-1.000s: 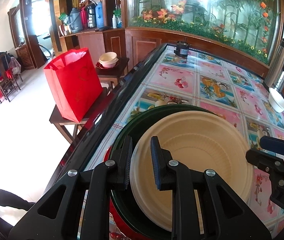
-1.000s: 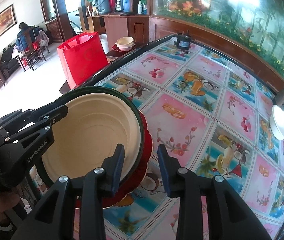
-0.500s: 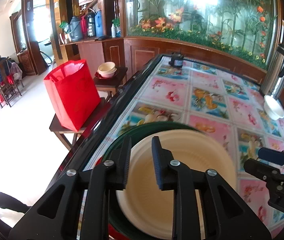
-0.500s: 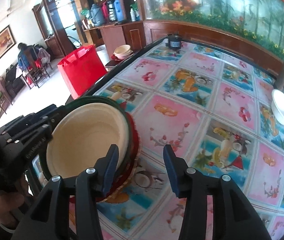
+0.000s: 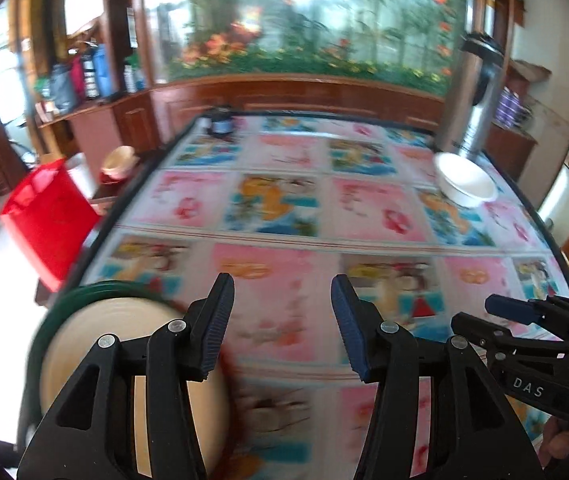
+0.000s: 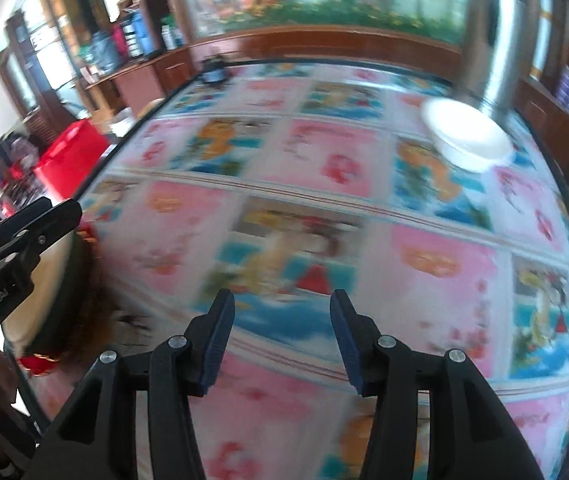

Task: Organize plates and bowls
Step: 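Open both tools and withdraw from the beige paper bowl, then move both tools to the white paper bowl and close on its rim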

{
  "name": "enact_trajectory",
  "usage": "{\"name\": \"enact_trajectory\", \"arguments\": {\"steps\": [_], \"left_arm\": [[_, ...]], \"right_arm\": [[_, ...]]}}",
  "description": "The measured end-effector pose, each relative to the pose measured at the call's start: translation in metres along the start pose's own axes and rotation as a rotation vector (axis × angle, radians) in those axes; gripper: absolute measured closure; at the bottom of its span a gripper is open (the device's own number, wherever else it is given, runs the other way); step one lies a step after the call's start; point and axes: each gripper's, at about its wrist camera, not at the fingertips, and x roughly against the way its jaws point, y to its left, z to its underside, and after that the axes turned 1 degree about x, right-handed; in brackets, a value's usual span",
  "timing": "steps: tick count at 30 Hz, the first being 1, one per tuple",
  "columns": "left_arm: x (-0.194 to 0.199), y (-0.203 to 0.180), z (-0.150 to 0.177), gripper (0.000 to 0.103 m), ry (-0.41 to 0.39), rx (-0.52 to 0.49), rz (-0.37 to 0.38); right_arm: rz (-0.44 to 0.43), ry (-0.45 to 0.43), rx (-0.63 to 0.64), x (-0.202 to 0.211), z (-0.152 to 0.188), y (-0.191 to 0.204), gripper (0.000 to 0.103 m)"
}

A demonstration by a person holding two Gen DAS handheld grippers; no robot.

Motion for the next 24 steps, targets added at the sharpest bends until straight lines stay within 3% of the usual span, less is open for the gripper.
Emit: {"name": "enact_trajectory", "arguments": {"steps": [9,15,24], "left_arm": [[-0.037,-0.087,-0.024,0.052,0.032,-0.097,0.065],[-0.065,-0.12,-0.054,0.052,0.043,-0.107,0.081],[-0.13,-0.166,-0.104,0.052,0.099,-0.069,0.111]], "right_arm": [[0.088,-0.033,-0.093,0.023,-0.004,-0.084,0.052],[0.128,-0.063,-0.127,0.031,-0.026,-0.13,0.047],[0.111,-0.07,-0.223,-0.004,-0.071,-0.195,0.045]]}}
